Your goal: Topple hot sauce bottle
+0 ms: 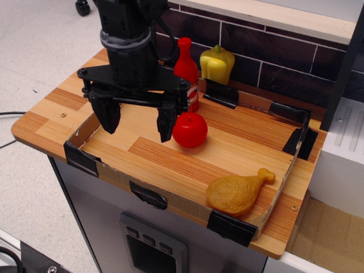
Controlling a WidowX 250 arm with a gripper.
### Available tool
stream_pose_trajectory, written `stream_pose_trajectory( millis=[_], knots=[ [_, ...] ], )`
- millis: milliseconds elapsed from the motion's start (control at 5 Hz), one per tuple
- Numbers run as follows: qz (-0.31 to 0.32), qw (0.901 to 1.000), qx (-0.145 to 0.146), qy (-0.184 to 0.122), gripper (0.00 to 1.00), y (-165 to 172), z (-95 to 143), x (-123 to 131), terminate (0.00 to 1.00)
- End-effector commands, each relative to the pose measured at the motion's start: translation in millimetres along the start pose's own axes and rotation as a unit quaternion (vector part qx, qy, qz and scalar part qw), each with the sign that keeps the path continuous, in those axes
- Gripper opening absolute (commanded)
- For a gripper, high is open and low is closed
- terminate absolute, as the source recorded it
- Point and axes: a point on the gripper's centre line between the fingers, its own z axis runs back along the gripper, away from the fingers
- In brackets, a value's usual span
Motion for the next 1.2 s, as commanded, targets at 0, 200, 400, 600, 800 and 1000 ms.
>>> stream_pose_trajectory(
  millis=[0,200,400,600,800,1000],
  knots=[
    [0.000,1.0000,0.000,0.000,1.00,0.0,0.0,0.0,0.00],
    [0.073,0.9970,-0.011,-0.023,1.00,-4.6,-1.2,28.8,0.00],
    [0.135,0.9894,-0.018,-0.049,1.00,-5.8,1.4,52.9,0.00],
    [0.195,0.9774,-0.019,-0.081,1.00,-4.4,10.1,72.5,0.00],
    [0.271,0.9570,-0.024,-0.099,1.00,0.9,26.5,88.5,0.00],
    [0.346,0.9330,-0.009,-0.099,1.00,-3.4,31.3,104.9,0.00]
  ],
)
